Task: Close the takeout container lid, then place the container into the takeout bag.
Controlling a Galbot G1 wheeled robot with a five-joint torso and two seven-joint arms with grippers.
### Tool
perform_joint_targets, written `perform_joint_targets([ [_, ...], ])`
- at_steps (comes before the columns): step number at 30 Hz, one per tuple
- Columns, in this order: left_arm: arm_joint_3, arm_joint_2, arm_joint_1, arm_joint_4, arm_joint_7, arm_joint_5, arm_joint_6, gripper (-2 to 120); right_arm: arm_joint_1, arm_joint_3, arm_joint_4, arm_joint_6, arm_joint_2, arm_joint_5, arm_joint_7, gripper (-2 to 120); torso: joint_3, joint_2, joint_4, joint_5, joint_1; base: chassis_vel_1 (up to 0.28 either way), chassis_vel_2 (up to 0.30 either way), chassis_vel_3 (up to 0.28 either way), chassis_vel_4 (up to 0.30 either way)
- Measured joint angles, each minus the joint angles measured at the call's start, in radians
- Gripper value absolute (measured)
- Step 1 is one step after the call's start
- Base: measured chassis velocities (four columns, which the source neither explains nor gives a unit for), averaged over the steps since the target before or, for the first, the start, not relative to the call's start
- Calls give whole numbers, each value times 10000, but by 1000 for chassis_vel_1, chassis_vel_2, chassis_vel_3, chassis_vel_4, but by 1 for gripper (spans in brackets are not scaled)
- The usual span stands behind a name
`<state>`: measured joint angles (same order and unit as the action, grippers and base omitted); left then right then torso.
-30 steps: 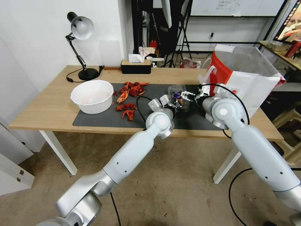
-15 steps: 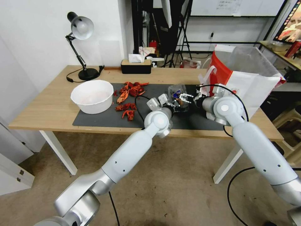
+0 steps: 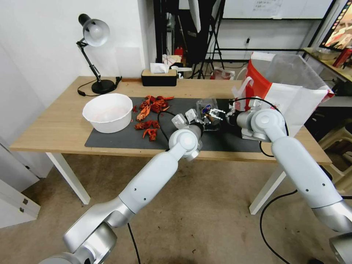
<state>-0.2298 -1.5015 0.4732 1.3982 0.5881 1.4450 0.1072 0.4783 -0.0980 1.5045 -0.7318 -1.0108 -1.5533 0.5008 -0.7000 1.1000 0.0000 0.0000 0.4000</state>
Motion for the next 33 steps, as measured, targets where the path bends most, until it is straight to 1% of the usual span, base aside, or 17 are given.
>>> perform_joint_targets([
  [3,0,9,0,5,0,1,0,0,-41,-12,-99,-6,-30,-123,5,100,0,0,0,0,0,0,0,0,0],
  [9,-51,25,-7,53,12,3,0,0,-94,-48,-247,-10,-66,-354,-20,89,0,0,0,0,0,0,0,0,0],
  [10,-51,25,-7,53,12,3,0,0,-94,-48,-247,-10,-66,-354,-20,89,0,0,0,0,0,0,0,0,0],
  [11,-58,17,-19,54,18,3,0,0,-94,-57,-246,-10,-66,-426,-20,86,1,0,0,0,0,0,0,0,0],
  [12,-63,-6,-54,54,33,4,0,0,-78,-60,-243,-10,-73,-470,-35,76,1,0,0,0,0,0,0,0,0],
  [13,-67,-23,-66,53,37,6,0,0,-77,-61,-286,-10,-108,-482,-44,71,1,0,0,0,0,0,0,0,0],
  [14,-67,-23,-66,53,37,6,0,0,-77,-61,-286,-10,-108,-482,-44,71,1,0,0,0,0,0,0,0,0],
  [17,-80,-21,-67,48,43,10,0,0,-93,-76,-370,-7,-158,-520,-41,59,1,0,0,0,0,0,0,0,0],
  [18,-80,-21,-67,48,43,10,0,0,-93,-76,-370,-7,-158,-520,-41,59,1,0,0,0,0,0,0,0,0],
  [21,-102,19,-41,53,42,9,1,0,-106,-84,-459,-5,-200,-549,-35,49,1,0,0,0,0,0,0,0,0],
  [22,-102,19,-41,53,42,9,1,0,-106,-84,-459,-5,-200,-549,-35,49,1,0,0,0,0,0,0,0,0],
  [25,-100,35,-19,70,43,6,-6,0,-122,-90,-536,-2,-227,-551,-31,37,1,-1,1,-1,0,0,0,0,0],
  [26,-100,35,-19,70,43,6,-6,0,-122,-90,-536,-2,-227,-551,-31,37,1,-1,1,-1,0,0,0,0,0],
  [29,-100,39,-16,72,41,3,-11,0,-136,-90,-574,-2,-238,-550,-29,24,1,-1,0,0,-1,0,0,0,0],
  [30,-100,39,-16,72,41,3,-11,0,-136,-90,-574,-2,-238,-550,-29,24,1,-1,0,0,-1,0,0,0,0],
  [31,-101,40,-17,72,39,2,-12,0,-144,-92,-581,-2,-238,-546,-29,20,1,0,0,0,0,0,0,0,0],
  [33,-116,37,-28,53,29,-4,-13,0,-163,-101,-591,0,-227,-542,-27,8,1,-1,0,0,0,0,0,0,0],
])
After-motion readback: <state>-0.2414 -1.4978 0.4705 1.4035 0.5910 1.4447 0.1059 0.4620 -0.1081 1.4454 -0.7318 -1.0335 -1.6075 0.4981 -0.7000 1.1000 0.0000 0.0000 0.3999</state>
